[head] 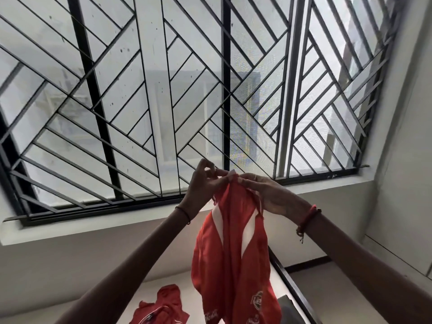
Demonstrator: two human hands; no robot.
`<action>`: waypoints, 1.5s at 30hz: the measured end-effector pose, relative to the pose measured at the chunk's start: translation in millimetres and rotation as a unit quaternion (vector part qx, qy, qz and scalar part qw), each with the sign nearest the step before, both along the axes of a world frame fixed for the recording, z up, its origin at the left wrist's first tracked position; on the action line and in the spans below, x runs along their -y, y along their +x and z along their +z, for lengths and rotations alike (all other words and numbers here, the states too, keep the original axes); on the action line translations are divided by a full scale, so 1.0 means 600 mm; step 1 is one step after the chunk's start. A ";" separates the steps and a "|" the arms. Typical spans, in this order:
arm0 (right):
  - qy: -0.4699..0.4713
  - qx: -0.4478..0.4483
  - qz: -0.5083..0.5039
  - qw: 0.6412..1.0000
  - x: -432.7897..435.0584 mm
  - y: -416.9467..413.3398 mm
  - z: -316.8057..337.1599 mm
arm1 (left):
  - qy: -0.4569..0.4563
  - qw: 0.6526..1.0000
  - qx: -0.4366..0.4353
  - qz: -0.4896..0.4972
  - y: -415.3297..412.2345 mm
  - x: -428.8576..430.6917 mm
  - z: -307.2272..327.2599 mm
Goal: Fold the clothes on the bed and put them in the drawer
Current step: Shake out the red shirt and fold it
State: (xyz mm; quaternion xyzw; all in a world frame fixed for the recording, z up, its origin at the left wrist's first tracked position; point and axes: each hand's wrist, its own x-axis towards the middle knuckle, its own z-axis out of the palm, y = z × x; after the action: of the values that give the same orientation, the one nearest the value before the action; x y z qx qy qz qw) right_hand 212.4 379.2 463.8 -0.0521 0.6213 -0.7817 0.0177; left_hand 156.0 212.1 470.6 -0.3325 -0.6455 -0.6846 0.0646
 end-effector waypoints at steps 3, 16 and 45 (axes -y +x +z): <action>0.036 -0.009 -0.006 0.999 -0.006 0.004 0.001 | -0.019 0.998 0.034 -0.041 0.007 0.003 0.002; -0.054 -0.052 -0.021 0.997 -0.020 0.043 0.009 | -0.204 0.956 0.078 -0.195 -0.035 0.049 -0.011; 0.168 -0.074 -0.034 0.982 0.004 0.024 0.003 | -0.390 0.901 -0.169 -0.089 -0.063 0.069 -0.036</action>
State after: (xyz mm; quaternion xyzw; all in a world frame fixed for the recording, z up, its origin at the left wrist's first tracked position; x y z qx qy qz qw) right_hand 226.6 376.7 465.7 -0.0849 0.7450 -0.6600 -0.0464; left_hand 118.2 170.7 449.0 -0.4975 -0.8081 -0.3146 -0.0232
